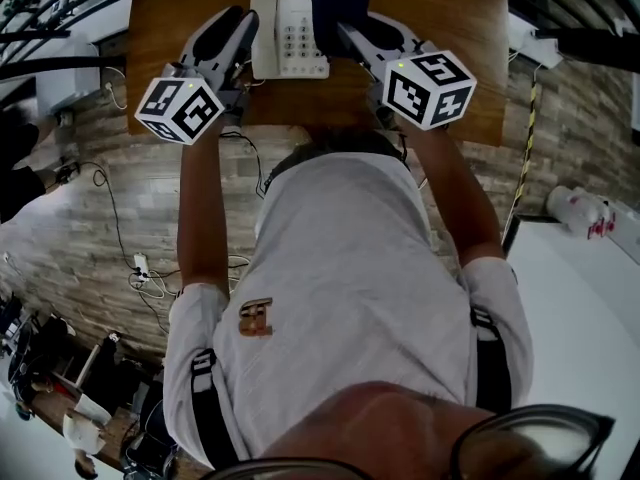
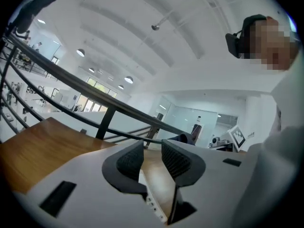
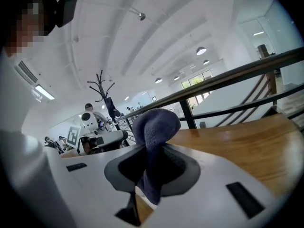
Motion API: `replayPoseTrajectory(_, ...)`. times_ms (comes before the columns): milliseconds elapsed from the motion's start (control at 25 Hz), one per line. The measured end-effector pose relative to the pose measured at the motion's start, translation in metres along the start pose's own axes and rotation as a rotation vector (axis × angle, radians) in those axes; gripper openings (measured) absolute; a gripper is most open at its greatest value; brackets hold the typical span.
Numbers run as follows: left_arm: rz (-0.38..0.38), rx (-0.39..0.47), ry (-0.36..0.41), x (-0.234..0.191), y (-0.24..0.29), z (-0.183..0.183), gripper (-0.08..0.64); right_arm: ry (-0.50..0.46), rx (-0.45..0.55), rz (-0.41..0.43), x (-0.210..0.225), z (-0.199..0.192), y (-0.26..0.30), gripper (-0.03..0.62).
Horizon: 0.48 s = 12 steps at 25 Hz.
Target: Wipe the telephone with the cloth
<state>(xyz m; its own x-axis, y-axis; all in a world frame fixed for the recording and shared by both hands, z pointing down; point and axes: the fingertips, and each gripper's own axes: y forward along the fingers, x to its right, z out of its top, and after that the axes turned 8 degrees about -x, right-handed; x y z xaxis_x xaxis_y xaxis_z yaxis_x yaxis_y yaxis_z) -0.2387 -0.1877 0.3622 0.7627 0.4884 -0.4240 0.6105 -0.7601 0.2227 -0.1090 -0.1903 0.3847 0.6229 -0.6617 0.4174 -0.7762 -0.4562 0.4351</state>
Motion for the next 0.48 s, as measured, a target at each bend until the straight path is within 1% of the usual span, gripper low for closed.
replayPoseTrajectory(80,0.002,0.045,0.028,0.014,-0.006,0.019,0.121,-0.014,0.047,0.030,-0.009,0.016,-0.008,0.080)
replayPoseTrajectory(200,0.014,0.094,0.074,0.030,-0.013,0.036,0.098,-0.035,0.097,0.064,-0.020,0.029,-0.016,0.080)
replayPoseTrajectory(320,0.036,0.117,0.117,0.042,-0.019,0.046,0.072,-0.055,0.134,0.099,-0.029,0.037,-0.020,0.080)
replayPoseTrajectory(480,0.030,0.136,0.144,0.055,-0.022,0.052,0.052,-0.080,0.185,0.161,-0.043,0.045,-0.023,0.080)
